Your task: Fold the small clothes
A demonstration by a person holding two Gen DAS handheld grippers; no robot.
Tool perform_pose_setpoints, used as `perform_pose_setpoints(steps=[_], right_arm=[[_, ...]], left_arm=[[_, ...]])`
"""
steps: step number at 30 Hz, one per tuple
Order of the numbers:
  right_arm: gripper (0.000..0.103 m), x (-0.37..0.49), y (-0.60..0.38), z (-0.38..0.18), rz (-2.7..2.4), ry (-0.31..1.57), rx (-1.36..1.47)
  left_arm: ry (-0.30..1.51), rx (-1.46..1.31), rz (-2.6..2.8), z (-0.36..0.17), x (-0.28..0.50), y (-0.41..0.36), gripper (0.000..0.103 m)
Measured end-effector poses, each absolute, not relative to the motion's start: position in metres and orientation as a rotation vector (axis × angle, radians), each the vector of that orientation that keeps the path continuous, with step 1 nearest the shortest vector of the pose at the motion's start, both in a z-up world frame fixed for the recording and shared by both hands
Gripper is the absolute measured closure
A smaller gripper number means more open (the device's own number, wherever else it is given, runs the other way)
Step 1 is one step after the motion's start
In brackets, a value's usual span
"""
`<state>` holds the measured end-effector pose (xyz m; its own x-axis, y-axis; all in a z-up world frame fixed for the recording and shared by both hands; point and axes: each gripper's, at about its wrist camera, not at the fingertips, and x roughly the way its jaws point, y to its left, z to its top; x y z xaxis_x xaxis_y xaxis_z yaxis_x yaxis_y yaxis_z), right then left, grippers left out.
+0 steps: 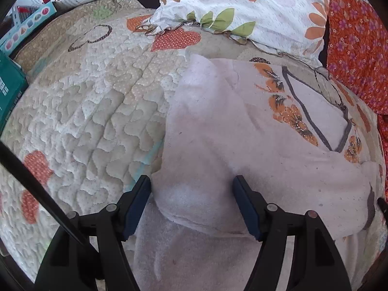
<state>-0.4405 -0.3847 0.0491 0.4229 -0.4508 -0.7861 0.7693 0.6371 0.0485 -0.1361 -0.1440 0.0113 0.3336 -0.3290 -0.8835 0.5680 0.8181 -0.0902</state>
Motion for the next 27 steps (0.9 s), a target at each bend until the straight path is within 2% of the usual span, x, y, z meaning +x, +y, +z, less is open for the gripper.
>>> perform_pose_setpoints(steps=[1, 2, 6, 9, 13, 16, 21, 25, 27], right_arm=[[0.049, -0.445, -0.382, 0.055, -0.801, 0.772, 0.424], [0.042, -0.447, -0.38, 0.06, -0.806, 0.732, 0.414], [0.042, -0.449, -0.376, 0.069, -0.776, 0.688, 0.441], [0.044, -0.445, -0.37, 0.067, -0.657, 0.688, 0.543], [0.044, -0.425, -0.357, 0.049, -0.53, 0.774, 0.592], [0.046, -0.411, -0.349, 0.031, -0.569, 0.897, 0.53], [0.045, -0.412, -0.342, 0.031, -0.598, 0.909, 0.469], [0.045, -0.419, -0.343, 0.034, -0.609, 0.893, 0.476], [0.045, -0.424, -0.344, 0.038, -0.617, 0.874, 0.481]], left_arm=[[1.062, 0.257, -0.601, 0.017, -0.139, -0.144, 0.034], [1.031, 0.262, -0.607, 0.024, -0.143, -0.143, 0.034], [0.935, 0.297, -0.631, 0.042, -0.158, -0.143, 0.034], [0.979, 0.288, -0.65, 0.037, -0.157, -0.143, 0.034], [0.981, 0.309, -0.662, 0.036, -0.161, -0.145, 0.034], [0.953, 0.321, -0.677, 0.04, -0.168, -0.146, 0.034], [0.945, 0.302, -0.708, 0.044, -0.17, -0.144, 0.034], [0.848, 0.306, -0.663, 0.057, -0.179, -0.139, 0.034], [0.733, 0.311, -0.606, 0.072, -0.189, -0.132, 0.029]])
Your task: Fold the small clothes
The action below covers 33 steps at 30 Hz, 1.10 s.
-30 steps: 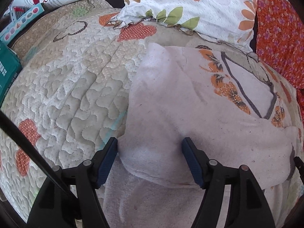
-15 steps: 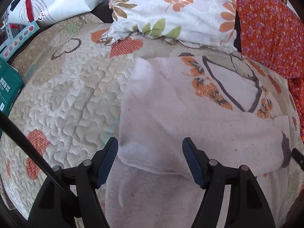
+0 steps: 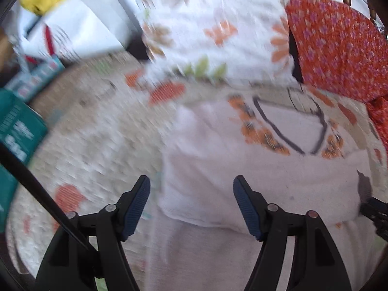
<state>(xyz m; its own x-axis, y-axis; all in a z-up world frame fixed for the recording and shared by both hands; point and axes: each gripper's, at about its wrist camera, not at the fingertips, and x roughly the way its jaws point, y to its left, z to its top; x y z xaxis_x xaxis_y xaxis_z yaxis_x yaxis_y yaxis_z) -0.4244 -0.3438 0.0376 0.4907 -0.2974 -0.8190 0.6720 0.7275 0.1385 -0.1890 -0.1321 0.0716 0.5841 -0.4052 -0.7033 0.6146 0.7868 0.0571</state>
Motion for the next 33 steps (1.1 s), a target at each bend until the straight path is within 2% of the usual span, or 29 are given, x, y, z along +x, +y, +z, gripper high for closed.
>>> perform_pose_setpoints(steps=[2, 5, 6, 8, 10, 12, 18, 24, 25, 27, 29, 31, 33], right_arm=[[0.045, -0.43, -0.341, 0.045, -0.638, 0.839, 0.468], [0.042, -0.445, -0.326, 0.069, -0.713, 0.736, 0.375], [0.039, -0.45, -0.322, 0.076, -0.744, 0.703, 0.35], [0.025, -0.462, -0.317, 0.087, -0.772, 0.639, 0.353], [0.024, -0.473, -0.32, 0.09, -0.701, 0.622, 0.452], [0.024, -0.475, -0.326, 0.082, -0.58, 0.685, 0.584], [0.024, -0.494, -0.313, 0.082, -0.635, 0.738, 0.59], [0.024, -0.536, -0.309, 0.068, -0.674, 0.751, 0.733], [0.024, -0.544, -0.308, 0.063, -0.682, 0.758, 0.754], [0.024, -0.559, -0.306, 0.05, -0.708, 0.772, 0.8], [0.024, -0.576, -0.304, 0.037, -0.74, 0.786, 0.837], [0.024, -0.586, -0.302, 0.024, -0.753, 0.804, 0.87], [0.024, -0.594, -0.298, 0.013, -0.735, 0.81, 0.915]], left_arm=[[0.64, 0.297, -0.573, 0.085, -0.199, -0.123, 0.015], [0.564, 0.253, -0.586, 0.104, -0.214, -0.107, 0.005], [0.555, 0.247, -0.603, 0.108, -0.219, -0.102, 0.004], [0.551, 0.26, -0.619, 0.11, -0.231, -0.095, 0.004], [0.582, 0.295, -0.632, 0.105, -0.246, -0.085, 0.004], [0.642, 0.302, -0.664, 0.095, -0.259, -0.073, 0.004], [0.799, 0.216, -0.663, 0.071, -0.265, -0.024, 0.004], [0.974, 0.027, -0.641, 0.05, -0.245, 0.026, 0.004], [0.998, 0.004, -0.635, 0.045, -0.242, 0.033, 0.007], [1.035, -0.019, -0.622, 0.038, -0.238, 0.042, 0.024], [1.089, -0.018, -0.611, 0.027, -0.233, 0.045, 0.058], [1.168, -0.044, -0.618, 0.012, -0.227, 0.047, 0.07], [1.244, -0.116, -0.636, -0.001, -0.224, 0.049, 0.07]])
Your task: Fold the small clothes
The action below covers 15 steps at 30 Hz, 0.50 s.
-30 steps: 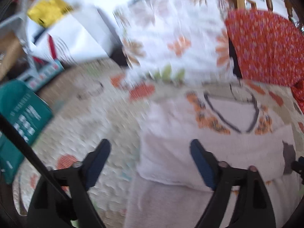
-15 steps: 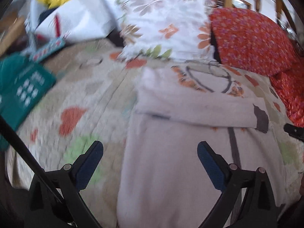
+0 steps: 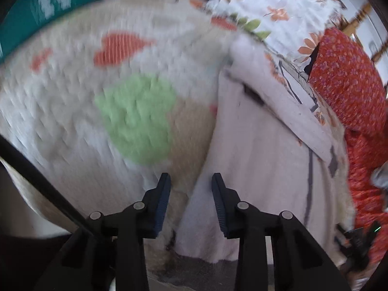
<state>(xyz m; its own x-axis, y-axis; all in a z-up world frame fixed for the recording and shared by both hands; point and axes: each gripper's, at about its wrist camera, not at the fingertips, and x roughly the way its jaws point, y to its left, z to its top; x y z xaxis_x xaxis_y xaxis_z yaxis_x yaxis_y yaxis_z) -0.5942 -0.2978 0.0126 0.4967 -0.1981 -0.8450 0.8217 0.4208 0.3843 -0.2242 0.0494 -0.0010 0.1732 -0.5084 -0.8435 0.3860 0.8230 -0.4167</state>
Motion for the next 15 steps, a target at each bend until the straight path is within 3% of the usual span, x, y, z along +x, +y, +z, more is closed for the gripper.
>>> perform_pose_setpoints(steps=[6, 10, 15], right_arm=[[0.024, -0.6, -0.281, 0.011, -0.642, 0.742, 0.957], [0.024, -0.601, -0.273, -0.009, -0.399, 0.654, 1.191], [0.024, -0.602, -0.255, -0.011, -0.35, 0.631, 1.188]], left_arm=[[1.303, -0.152, -0.768, -0.005, -0.235, 0.036, 0.07], [1.306, -0.129, -0.814, -0.003, -0.247, 0.035, 0.07], [1.376, -0.203, -0.862, -0.015, -0.258, 0.048, 0.07]])
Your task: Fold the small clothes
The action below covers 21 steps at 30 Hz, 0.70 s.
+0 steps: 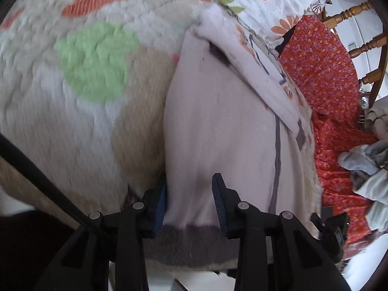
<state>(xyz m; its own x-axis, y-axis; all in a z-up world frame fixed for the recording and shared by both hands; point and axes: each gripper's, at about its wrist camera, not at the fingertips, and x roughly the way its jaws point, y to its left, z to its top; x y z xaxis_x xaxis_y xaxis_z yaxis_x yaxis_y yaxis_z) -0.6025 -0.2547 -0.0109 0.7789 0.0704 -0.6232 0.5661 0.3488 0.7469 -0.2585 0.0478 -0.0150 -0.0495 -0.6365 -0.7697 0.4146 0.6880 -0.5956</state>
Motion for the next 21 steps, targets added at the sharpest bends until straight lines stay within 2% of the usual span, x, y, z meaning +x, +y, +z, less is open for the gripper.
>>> perform_pose_setpoints(steps=[7, 12, 17, 18, 20, 21], right_arm=[[0.024, -0.602, -0.238, -0.016, -0.317, 0.64, 1.192], [0.025, -0.597, -0.216, -0.018, -0.303, 0.679, 1.14], [0.045, -0.594, -0.196, -0.017, -0.353, 0.743, 1.038], [0.045, -0.595, -0.194, -0.018, -0.358, 0.752, 1.03], [0.05, -0.596, -0.188, -0.02, -0.371, 0.766, 1.008], [0.054, -0.595, -0.185, -0.02, -0.39, 0.774, 0.987]], left_arm=[[1.366, -0.117, -0.891, -0.017, -0.292, 0.057, 0.07], [1.436, -0.119, -0.902, -0.035, -0.306, 0.058, 0.07], [1.427, -0.115, -0.889, -0.034, -0.307, 0.057, 0.07], [1.427, -0.107, -0.881, -0.033, -0.307, 0.056, 0.072], [1.424, -0.085, -0.86, -0.032, -0.306, 0.053, 0.084], [1.426, -0.085, -0.862, -0.031, -0.306, 0.054, 0.086]])
